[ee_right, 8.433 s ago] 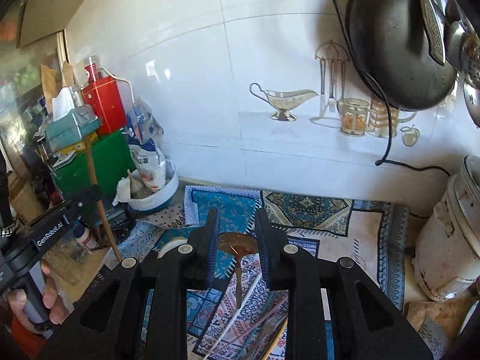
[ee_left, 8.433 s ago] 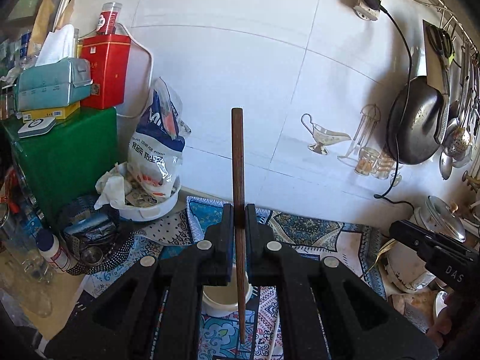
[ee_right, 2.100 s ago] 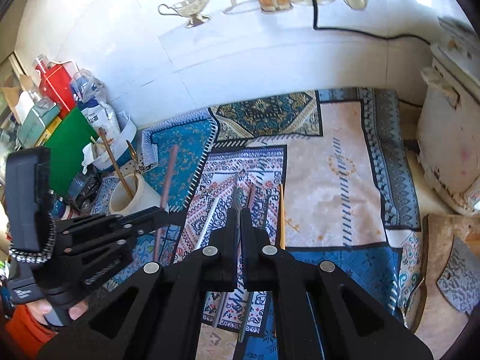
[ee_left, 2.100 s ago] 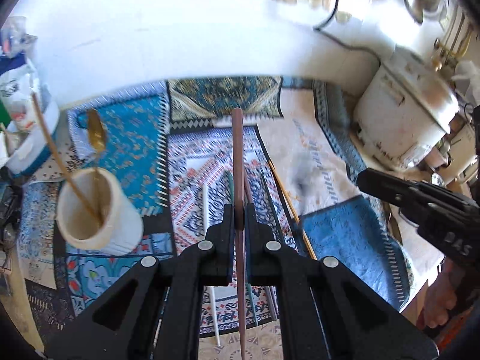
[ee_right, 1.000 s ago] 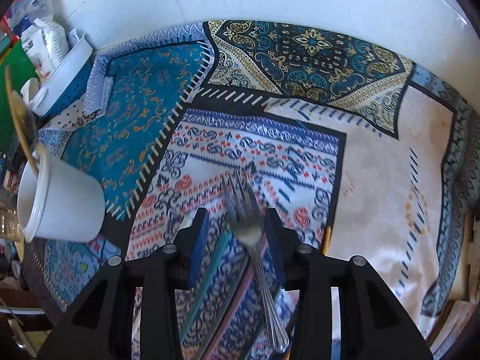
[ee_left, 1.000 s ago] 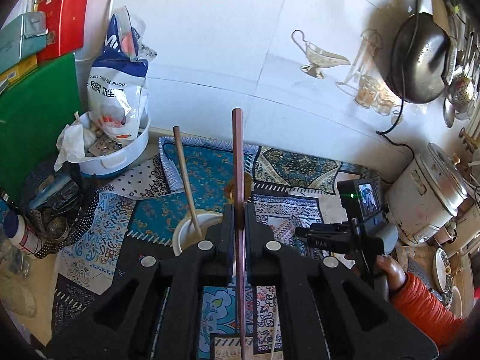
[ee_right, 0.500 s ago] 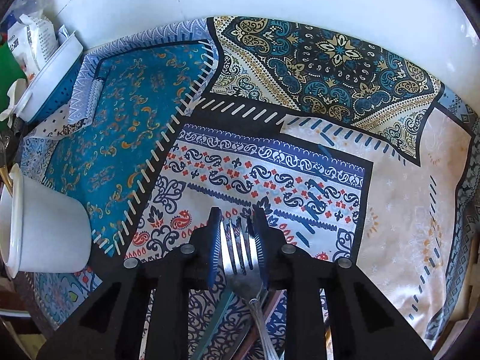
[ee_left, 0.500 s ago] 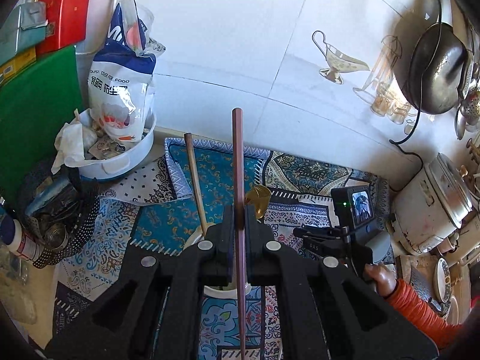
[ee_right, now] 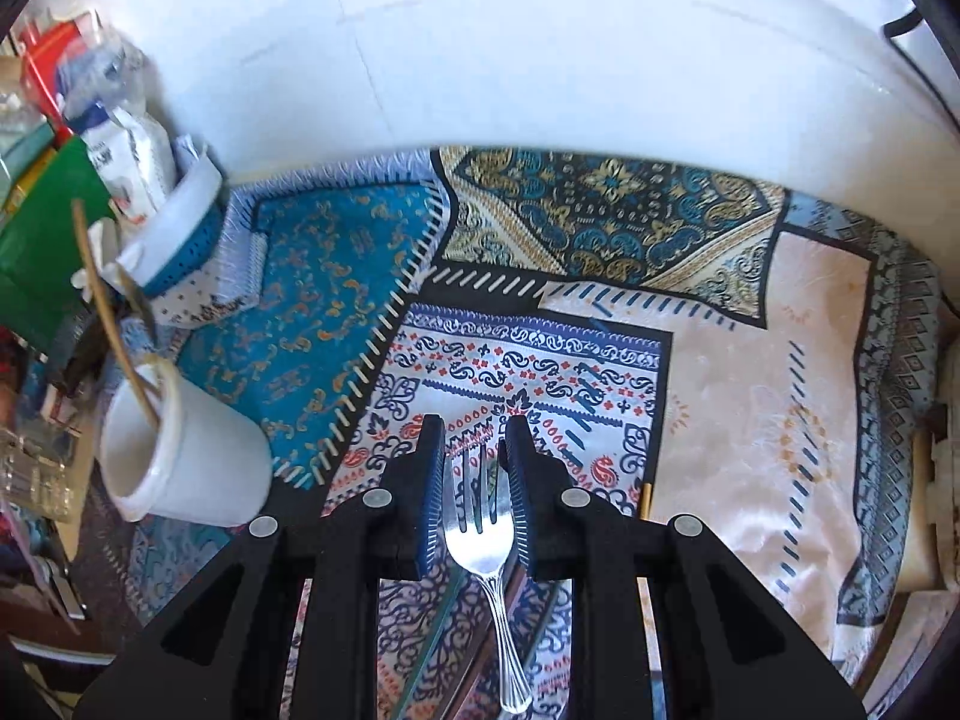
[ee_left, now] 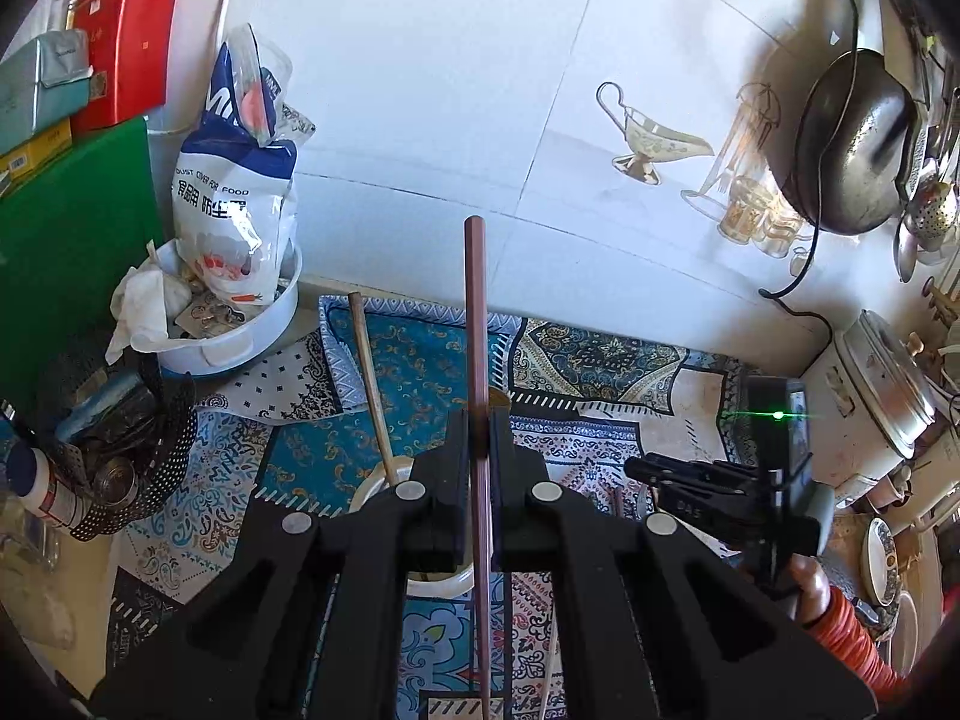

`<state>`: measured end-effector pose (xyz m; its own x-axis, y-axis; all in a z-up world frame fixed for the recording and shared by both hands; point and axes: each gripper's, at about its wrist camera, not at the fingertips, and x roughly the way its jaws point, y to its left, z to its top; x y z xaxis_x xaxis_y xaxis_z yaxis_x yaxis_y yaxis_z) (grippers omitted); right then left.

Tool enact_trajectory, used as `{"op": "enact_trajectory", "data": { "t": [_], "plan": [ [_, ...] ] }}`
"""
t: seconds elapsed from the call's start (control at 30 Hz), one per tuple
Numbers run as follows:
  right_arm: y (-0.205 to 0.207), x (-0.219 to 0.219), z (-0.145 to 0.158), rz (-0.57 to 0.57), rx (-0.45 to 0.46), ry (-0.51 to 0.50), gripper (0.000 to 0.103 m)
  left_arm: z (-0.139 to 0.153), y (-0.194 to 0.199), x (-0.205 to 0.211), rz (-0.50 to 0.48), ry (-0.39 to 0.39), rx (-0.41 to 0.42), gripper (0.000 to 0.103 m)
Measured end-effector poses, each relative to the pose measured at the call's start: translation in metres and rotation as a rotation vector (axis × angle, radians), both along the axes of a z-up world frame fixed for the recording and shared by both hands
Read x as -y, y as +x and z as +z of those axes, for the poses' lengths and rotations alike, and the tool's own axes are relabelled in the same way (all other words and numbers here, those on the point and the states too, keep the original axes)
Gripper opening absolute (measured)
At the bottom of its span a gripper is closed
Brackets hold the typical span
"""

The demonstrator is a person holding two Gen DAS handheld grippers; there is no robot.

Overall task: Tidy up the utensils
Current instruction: 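Lower silver fork into white cup with right tool while left tool holds pink chopstick above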

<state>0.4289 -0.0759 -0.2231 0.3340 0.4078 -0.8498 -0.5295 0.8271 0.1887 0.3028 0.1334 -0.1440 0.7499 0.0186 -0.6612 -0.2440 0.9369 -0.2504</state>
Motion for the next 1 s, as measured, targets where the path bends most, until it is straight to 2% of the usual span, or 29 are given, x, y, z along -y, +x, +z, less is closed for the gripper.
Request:
{"op": "enact_trajectory", "data": {
  "t": [0.4, 0.77, 1.0],
  "plan": [
    [-0.033, 0.029, 0.059, -0.026, 0.093, 0.094, 0.018, 0.021, -0.021, 0.015, 0.002, 0.012, 0.058, 0.004],
    [-0.054, 0.028, 0.092, -0.022, 0.149, 0.135, 0.017, 0.038, -0.027, 0.008, 0.012, 0.021, 0.107, 0.004],
    [-0.069, 0.012, 0.13, 0.011, 0.221, 0.183, 0.017, 0.047, -0.015, -0.008, 0.029, 0.039, 0.147, 0.004]
  ]
}}
